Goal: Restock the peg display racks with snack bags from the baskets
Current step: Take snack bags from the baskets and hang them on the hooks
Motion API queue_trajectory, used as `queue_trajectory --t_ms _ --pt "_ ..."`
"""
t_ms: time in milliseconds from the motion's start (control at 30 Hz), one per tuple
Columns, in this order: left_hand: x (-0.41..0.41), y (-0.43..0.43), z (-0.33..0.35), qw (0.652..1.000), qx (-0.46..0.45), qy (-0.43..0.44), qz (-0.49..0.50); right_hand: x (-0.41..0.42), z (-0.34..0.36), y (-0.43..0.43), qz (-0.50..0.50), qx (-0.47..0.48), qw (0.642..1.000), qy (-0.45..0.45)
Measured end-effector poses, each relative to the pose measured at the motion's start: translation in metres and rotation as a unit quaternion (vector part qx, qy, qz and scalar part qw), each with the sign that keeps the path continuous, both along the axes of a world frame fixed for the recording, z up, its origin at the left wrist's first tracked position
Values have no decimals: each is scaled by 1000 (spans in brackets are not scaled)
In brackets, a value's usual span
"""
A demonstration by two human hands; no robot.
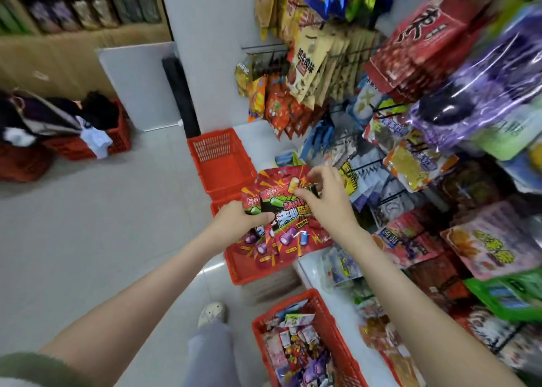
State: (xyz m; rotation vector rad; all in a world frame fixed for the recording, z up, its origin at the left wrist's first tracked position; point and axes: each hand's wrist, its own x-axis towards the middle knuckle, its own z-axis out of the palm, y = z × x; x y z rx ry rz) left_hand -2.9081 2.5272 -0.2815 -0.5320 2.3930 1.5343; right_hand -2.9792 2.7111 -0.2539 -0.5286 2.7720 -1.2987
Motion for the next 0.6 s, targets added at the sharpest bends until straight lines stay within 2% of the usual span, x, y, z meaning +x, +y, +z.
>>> queue_trajectory --t_ms 133,267,367,500,600 --pt "-59 -23 33 998 -17 50 -24 -35 34 -26 -74 -101 992 -26" --pt "-134 -62 68 990 -27 107 -91 -89 63 -60 -119 -138 982 -43" --pt "-201 -93 89 983 -11 119 -137 -133 87 -83 -158 -187 969 -33" --pt "-268 -121 121 972 20 134 -193 -174 123 -104 -202 -305 931 -17" --pt "-302 -129 154 956 24 164 -243 -190 153 -99 -236 -351 906 23"
